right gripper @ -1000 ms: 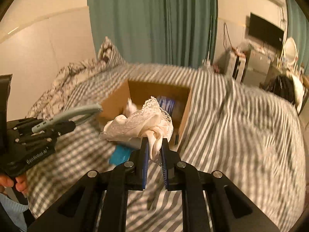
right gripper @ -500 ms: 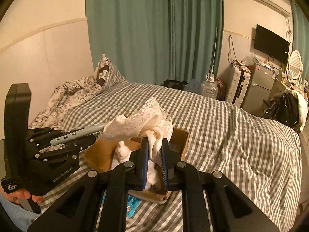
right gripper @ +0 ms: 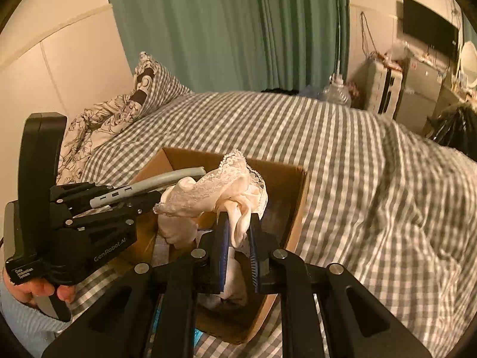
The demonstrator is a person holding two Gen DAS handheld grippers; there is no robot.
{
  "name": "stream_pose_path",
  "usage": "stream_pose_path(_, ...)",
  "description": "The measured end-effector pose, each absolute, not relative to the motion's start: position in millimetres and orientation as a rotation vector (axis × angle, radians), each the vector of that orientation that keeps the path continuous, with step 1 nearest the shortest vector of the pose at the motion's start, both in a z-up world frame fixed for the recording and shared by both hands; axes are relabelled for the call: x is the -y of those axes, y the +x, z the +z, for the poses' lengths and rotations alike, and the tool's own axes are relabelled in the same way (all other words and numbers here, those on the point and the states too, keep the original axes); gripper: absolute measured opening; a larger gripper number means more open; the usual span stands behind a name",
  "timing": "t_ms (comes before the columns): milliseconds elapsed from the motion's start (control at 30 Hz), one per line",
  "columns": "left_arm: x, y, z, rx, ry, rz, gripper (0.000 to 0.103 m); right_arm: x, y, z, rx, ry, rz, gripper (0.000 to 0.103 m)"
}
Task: Organize objects
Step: 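Release the hook and lace cloth into the box from both grippers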
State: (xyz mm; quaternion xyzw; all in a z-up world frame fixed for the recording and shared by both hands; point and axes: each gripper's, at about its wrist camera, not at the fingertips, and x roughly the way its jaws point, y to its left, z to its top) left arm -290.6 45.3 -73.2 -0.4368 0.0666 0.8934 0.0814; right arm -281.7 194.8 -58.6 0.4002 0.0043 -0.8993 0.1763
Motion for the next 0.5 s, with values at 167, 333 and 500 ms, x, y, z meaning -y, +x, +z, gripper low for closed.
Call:
stream_pose_path(167,-42.4,-285.7,-79.4,-0.162,-1.378,2.663,0.068,-204.5,-272.9,-53.7,-0.023,1.11,-2.598,0.068)
stream_pose_path(333,-41.6,-260.2,-62.1,-0.186,-1.329,2.711,0.079,-215.0,-251.0,-37.4,-0.007,1.085,-2.637,0.075)
stream_pose_path(500,-34.6,-229.0,-29.1,-0.167,-1.256,2.763,0.093,-219.0,-217.1,-13.8,-0.012,1.034,-2.676,0.078)
